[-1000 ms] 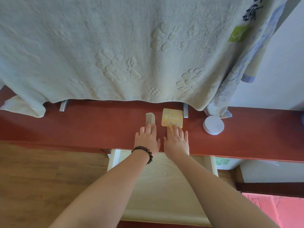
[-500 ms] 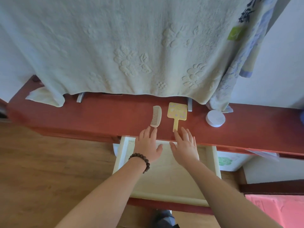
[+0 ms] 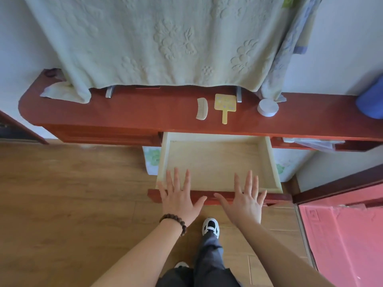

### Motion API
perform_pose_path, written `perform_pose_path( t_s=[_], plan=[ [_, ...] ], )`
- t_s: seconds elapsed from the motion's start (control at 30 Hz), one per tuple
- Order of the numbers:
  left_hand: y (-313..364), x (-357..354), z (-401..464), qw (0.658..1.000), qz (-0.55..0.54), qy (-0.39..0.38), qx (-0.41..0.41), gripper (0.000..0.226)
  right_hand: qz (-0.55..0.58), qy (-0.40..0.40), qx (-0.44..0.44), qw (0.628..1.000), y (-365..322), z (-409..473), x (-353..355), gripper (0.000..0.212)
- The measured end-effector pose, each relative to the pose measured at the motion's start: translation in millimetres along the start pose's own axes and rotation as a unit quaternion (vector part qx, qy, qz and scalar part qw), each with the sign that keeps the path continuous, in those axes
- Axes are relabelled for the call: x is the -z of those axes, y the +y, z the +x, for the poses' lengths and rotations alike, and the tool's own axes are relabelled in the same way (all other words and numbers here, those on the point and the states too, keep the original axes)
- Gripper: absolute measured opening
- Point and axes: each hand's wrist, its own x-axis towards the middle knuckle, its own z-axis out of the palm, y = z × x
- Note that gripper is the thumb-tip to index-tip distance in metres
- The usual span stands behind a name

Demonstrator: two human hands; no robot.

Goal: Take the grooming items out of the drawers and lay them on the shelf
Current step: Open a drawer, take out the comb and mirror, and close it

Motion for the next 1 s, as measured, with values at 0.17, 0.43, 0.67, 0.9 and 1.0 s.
perform_pose_path(
  t_s=[0.17, 0.43, 0.67, 0.9, 1.0],
  plan=[
    [-5, -19, -8, 0.997, -0.005, -0.031, 0.065, 0.107, 0.030, -0.017, -0.102, 0.994, 14, -12, -13, 0.109],
    [-6, -30, 13, 0.995, 0.012, -0.047, 0.085, 0.107, 0.060, -0.022, -0.136, 0.989, 12, 8, -23, 0.097],
    [-4, -16, 76, 0.996, 0.013, -0.050, 0.078, 0.102, 0.072, -0.018, -0.123, 0.990, 1, 67, -9, 0.092],
    [-1, -5, 133, 0.996, 0.013, -0.042, 0.077, 0.101, 0.090, -0.021, -0.109, 0.990, -5, 123, 2, 0.085],
    [1, -1, 151, 0.996, 0.019, -0.042, 0.075, 0.101, 0.096, -0.024, -0.102, 0.990, -7, 140, 6, 0.085]
  ],
)
